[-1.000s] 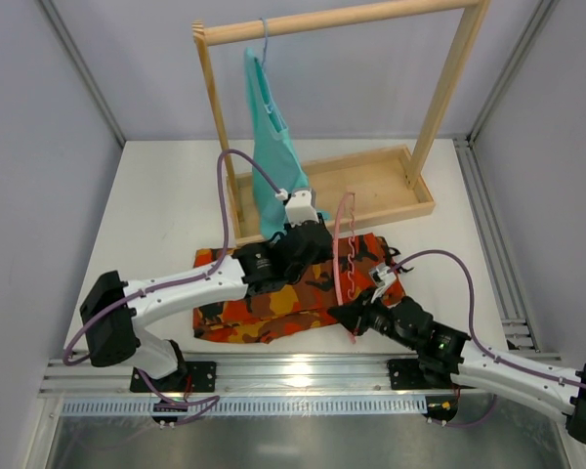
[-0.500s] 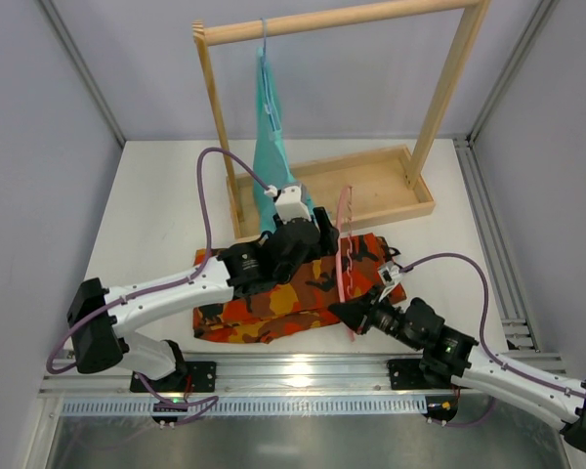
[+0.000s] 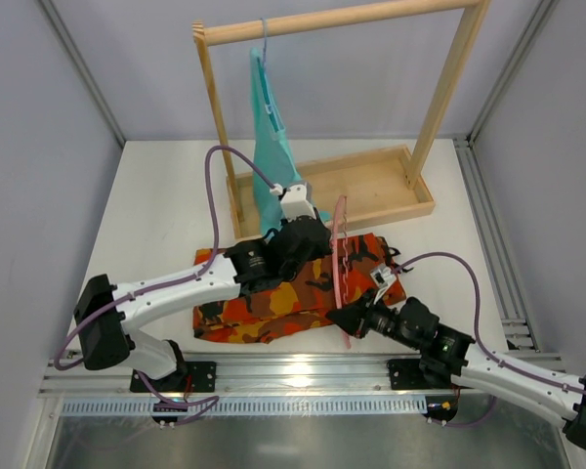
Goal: Place the trousers on the hanger
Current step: Pass the hanger from the right arm to the left, then pass the hanger from the left arm to the right
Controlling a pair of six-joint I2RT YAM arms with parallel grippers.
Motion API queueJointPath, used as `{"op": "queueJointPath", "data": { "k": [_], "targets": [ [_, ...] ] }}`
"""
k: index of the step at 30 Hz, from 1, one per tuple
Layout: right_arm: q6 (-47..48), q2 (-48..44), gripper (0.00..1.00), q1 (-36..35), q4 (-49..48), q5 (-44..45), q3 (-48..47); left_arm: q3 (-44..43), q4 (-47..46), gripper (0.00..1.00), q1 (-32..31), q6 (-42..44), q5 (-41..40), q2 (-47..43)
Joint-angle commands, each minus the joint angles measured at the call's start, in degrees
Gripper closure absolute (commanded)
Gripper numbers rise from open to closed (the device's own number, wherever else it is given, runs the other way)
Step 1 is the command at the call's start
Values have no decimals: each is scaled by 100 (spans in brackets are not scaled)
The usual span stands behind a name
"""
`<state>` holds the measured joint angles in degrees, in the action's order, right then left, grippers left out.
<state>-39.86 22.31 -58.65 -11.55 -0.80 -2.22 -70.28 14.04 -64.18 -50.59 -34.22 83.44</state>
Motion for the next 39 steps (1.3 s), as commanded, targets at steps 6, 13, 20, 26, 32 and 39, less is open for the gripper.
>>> {"op": "queueJointPath", "data": {
  "k": [6, 13, 20, 26, 32, 39],
  "targets": [
    [-13, -288, 51, 3, 1532, 1142, -409, -276, 177, 100, -7, -100, -76, -21],
    [-31, 651, 35, -6, 2234, 2012, -1552, -425, 362, 100, -7, -241, -112, 128],
    [241, 1837, 33, 3, 2729, 3129, -2687, -601, 450, 100, -24, -346, -50, 287],
    [610, 2760, 33, 3, 2483, 3780, -3030, -557, 485, 100, -24, -408, -112, 287],
    [795, 3060, 53, 3, 1999, 4096, -2907, -548, 494, 98, -15, -426, -24, 296],
    [630, 2859, 93, 3, 1639, 3579, -2635, -539, 494, 76, -24, -426, 195, 182]
  ]
}}
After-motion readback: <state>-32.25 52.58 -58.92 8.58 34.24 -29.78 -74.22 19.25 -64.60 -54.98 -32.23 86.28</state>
